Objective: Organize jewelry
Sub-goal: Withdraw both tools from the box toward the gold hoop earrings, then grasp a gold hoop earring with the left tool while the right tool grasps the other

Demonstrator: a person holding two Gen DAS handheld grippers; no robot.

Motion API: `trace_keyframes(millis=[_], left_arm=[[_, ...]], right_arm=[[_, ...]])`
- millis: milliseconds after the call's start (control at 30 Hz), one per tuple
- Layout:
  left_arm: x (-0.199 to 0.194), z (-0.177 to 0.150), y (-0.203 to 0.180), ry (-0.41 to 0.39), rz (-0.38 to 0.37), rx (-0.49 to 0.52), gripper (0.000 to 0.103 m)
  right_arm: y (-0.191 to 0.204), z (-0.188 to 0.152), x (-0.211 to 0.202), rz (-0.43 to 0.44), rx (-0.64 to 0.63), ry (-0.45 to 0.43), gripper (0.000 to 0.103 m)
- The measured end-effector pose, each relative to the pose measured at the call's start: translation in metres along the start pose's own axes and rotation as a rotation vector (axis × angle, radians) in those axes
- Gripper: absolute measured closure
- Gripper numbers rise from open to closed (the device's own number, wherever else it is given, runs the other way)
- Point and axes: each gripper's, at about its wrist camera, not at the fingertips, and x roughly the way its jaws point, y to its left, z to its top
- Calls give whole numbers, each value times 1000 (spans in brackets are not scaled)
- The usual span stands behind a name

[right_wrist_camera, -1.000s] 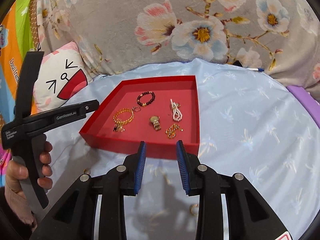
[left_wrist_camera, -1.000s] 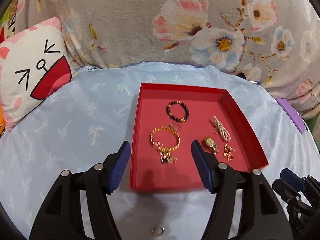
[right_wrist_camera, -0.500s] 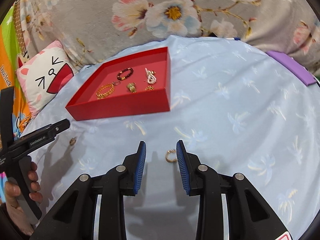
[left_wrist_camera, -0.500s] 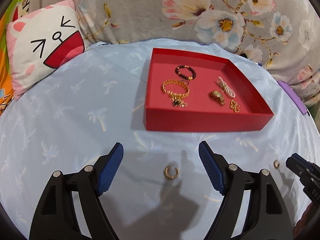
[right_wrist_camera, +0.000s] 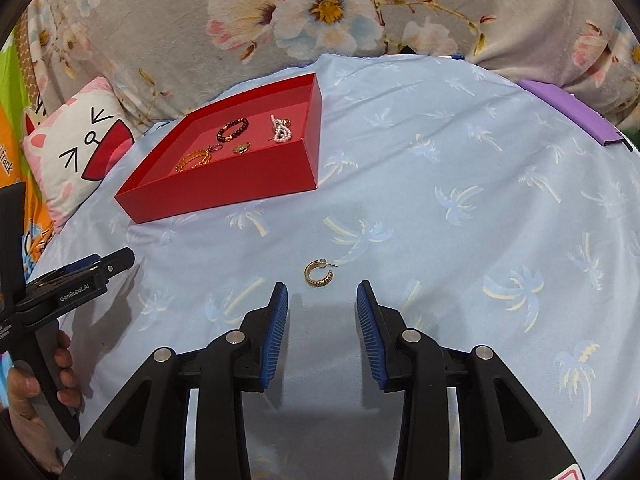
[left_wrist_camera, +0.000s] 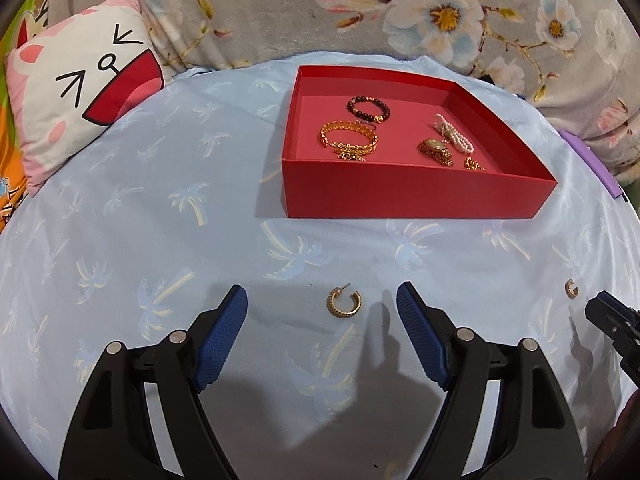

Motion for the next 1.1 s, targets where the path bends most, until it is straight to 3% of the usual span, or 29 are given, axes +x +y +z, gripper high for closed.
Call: trace_keyframes(millis=[167, 633, 833, 1100], left_arm=[[6, 0, -2, 34, -5, 12, 42], [6, 0, -4, 32, -23, 22, 48], [5, 0, -4, 27, -35, 23, 62], [4, 0, -7, 26, -59, 32, 85]], right_arm=[[4, 2, 5, -4, -16, 15, 67], [14, 14, 25, -42, -43, 54, 70], [13, 17, 29, -52, -45, 58, 86], [15, 16, 29, -44, -46, 58, 87]])
